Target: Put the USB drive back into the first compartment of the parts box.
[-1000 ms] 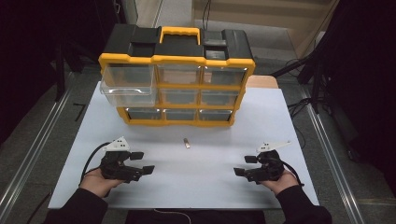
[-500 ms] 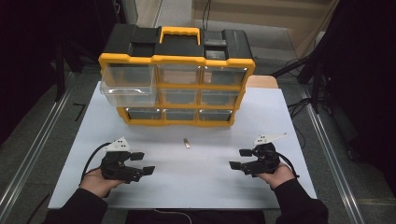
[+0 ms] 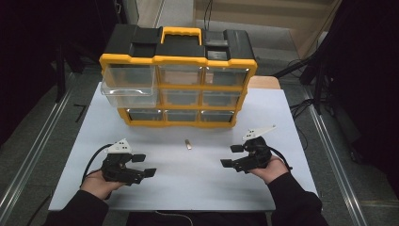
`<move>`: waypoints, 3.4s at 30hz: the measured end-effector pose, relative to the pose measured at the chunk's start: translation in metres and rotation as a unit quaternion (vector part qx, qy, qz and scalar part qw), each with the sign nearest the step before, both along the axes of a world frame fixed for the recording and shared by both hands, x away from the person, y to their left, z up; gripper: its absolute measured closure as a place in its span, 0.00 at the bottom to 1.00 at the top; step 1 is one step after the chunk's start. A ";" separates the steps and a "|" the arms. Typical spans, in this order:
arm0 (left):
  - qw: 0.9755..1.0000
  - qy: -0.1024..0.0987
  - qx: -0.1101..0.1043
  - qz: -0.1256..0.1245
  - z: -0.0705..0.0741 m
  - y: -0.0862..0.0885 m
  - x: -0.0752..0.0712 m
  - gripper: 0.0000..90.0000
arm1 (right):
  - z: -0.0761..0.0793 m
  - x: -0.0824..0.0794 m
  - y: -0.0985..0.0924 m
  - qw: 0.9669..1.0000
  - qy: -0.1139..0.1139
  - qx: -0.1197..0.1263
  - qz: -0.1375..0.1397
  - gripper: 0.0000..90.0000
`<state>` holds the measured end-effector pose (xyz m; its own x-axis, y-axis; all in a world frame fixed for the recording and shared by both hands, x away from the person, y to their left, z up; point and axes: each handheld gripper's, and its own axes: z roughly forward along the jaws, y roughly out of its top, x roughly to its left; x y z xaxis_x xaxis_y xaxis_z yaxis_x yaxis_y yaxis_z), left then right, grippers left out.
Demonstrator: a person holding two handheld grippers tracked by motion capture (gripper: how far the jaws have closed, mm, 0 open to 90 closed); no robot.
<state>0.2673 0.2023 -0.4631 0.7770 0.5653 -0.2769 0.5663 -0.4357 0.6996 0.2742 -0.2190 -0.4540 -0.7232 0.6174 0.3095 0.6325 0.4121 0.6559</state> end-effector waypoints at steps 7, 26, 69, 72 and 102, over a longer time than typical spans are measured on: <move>1.000 0.001 0.003 -0.001 0.000 0.000 -0.001 0.30 | 0.009 0.007 0.009 1.000 -0.003 -0.007 0.004 0.24; 1.000 0.002 0.003 -0.001 0.001 0.000 -0.001 0.30 | 0.034 0.031 0.038 1.000 0.005 -0.001 -0.014 0.22; 1.000 -0.001 0.001 0.010 0.002 0.010 -0.010 0.30 | 0.007 0.079 0.109 0.999 0.010 -0.038 -0.025 0.24; 1.000 -0.001 0.003 0.009 0.002 0.009 -0.010 0.30 | 0.000 0.079 0.111 0.999 0.019 -0.042 -0.024 0.25; 1.000 0.002 0.002 0.006 0.001 0.008 -0.008 0.30 | -0.043 0.073 0.137 0.993 0.018 -0.090 -0.078 0.65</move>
